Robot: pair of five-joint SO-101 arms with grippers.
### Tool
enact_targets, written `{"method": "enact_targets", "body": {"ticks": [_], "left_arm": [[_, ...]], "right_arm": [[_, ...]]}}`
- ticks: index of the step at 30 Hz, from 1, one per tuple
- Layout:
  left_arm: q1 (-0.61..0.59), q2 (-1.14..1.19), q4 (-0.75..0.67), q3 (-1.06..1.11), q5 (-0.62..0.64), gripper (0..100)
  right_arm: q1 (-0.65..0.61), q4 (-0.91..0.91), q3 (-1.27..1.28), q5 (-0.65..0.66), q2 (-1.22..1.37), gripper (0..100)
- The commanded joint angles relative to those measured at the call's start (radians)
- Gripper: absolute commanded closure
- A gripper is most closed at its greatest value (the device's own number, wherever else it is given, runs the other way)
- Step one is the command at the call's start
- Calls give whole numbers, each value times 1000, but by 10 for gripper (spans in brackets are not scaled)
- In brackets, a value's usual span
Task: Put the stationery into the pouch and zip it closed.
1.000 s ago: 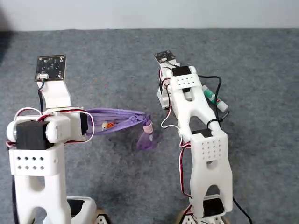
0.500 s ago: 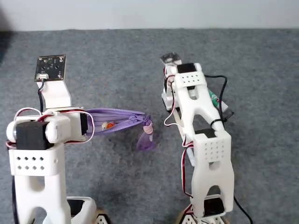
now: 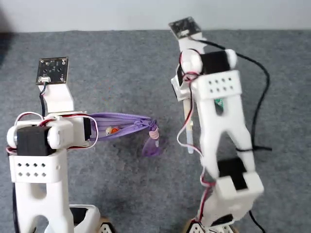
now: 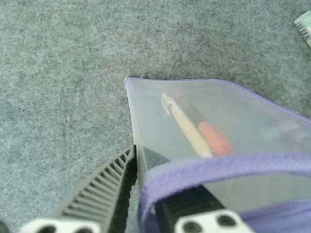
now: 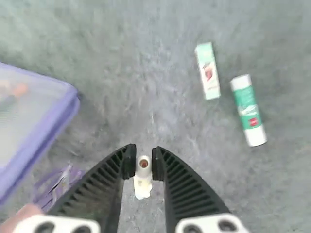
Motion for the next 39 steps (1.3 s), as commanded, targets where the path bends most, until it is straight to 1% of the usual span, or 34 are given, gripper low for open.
{"method": "enact_targets", "body": {"ticks": [1, 10, 15, 20, 22, 27, 30, 33, 39], "left_arm": [[0, -21, 2, -45, 9, 988], [0, -21, 2, -45, 9, 988], [0, -17, 2, -45, 9, 988], [0, -15, 0, -45, 9, 988], [0, -15, 0, -45, 9, 988], [0, -15, 0, -44, 9, 988], [0, -15, 0, -44, 9, 988], [0, -15, 0, -44, 11, 988], [0, -15, 0, -44, 11, 988]], "right_arm": [[-8, 38, -31, -6, -191, 991], [-22, 35, -31, -9, -509, 991], [-154, 12, -31, -18, -688, 991], [-338, -153, -26, -75, -831, 991], [-386, -206, -25, -75, -846, 991], [-455, -352, -25, -75, -849, 991], [-518, -407, -18, -75, -839, 991], [-576, -435, 12, -75, -814, 991], [-650, -424, 15, -77, -754, 991]]}}
